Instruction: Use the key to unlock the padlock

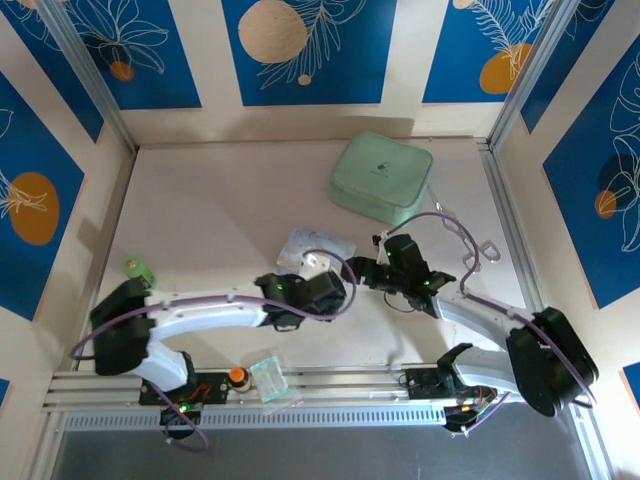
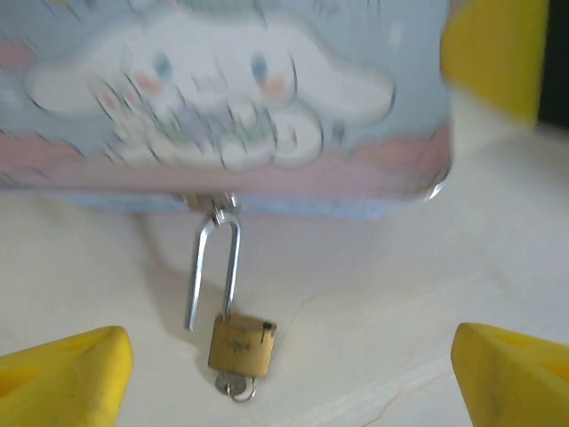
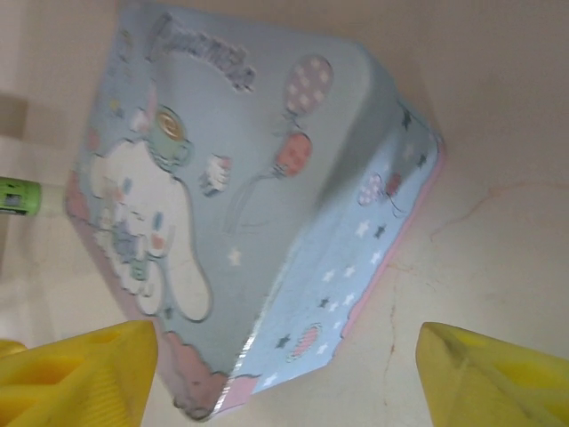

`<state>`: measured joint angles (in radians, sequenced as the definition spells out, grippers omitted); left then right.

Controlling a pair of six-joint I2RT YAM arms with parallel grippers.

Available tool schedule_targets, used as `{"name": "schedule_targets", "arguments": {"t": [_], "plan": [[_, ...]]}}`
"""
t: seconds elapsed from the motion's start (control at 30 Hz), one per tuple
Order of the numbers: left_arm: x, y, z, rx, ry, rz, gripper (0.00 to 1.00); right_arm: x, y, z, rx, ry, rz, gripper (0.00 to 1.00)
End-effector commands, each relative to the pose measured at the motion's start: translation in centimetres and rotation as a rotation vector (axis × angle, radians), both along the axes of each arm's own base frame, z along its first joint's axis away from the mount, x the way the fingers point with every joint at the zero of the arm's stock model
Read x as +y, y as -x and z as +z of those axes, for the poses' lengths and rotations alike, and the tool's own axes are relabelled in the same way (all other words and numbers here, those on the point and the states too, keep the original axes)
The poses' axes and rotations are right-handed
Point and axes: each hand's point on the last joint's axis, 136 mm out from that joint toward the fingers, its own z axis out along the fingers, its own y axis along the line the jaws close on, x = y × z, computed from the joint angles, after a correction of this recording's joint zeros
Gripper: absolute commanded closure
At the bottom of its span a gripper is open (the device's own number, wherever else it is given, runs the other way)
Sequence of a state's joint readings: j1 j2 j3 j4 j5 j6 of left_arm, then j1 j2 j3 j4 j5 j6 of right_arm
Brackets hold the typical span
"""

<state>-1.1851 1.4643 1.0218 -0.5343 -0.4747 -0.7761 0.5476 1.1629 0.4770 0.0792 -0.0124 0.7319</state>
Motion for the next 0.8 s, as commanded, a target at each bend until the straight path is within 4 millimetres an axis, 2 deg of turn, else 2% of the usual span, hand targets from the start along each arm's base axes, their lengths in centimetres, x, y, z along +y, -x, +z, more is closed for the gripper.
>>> {"name": "schedule_targets", "arguments": {"t": [0.0, 0.03, 0.13, 0.17, 0.3, 0.47, 0.53, 0.63, 0.67, 0.73, 0.77], "plan": [[0.9, -1.8, 2.8, -0.041, 0.107, -0.012, 0.02, -0.6, 1.0, 1.0, -0.023, 0.009, 0.033, 0.14], [1.8, -2.6, 3.3, -0.045, 0.13, 0.011, 0.01, -0.8, 1.2, 1.3, -0.027, 0.007, 0.03, 0.08], [4.6, -4.8, 4.1, -0.056, 0.198, 0.087, 0.0, -1.2, 2.2, 2.2, -0.005, 0.022, 0.036, 0.05], [5.2, -5.4, 4.2, -0.068, 0.206, 0.102, 0.0, -1.0, 2.6, 2.5, -0.007, 0.023, 0.05, 0.0], [7.5, -7.8, 3.8, -0.055, 0.2, 0.165, 0.0, 0.1, 4.9, 3.6, -0.049, 0.082, 0.092, 0.01], [8.6, -10.2, 2.5, -0.035, 0.25, 0.199, 0.0, 2.3, 7.1, 4.1, -0.148, 0.199, 0.132, 0.04], [8.7, -11.2, 1.7, -0.017, 0.284, 0.211, 0.0, 4.0, 7.5, 3.7, -0.145, 0.203, 0.164, 0.05], [7.8, -11.9, 0.9, -0.006, 0.322, 0.194, 0.03, 6.6, 7.6, 2.4, -0.113, 0.216, 0.203, 0.07], [7.7, -12.0, 0.8, -0.002, 0.327, 0.193, 0.03, 7.4, 7.6, 2.1, -0.11, 0.218, 0.214, 0.1], [7.5, -12.0, 0.4, 0.01, 0.329, 0.196, 0.04, 9.2, 7.5, 1.6, -0.125, 0.233, 0.253, 0.22], [7.7, -11.9, 0.2, 0.016, 0.327, 0.202, 0.04, 9.8, 7.5, 1.4, -0.134, 0.249, 0.274, 0.25]]}}
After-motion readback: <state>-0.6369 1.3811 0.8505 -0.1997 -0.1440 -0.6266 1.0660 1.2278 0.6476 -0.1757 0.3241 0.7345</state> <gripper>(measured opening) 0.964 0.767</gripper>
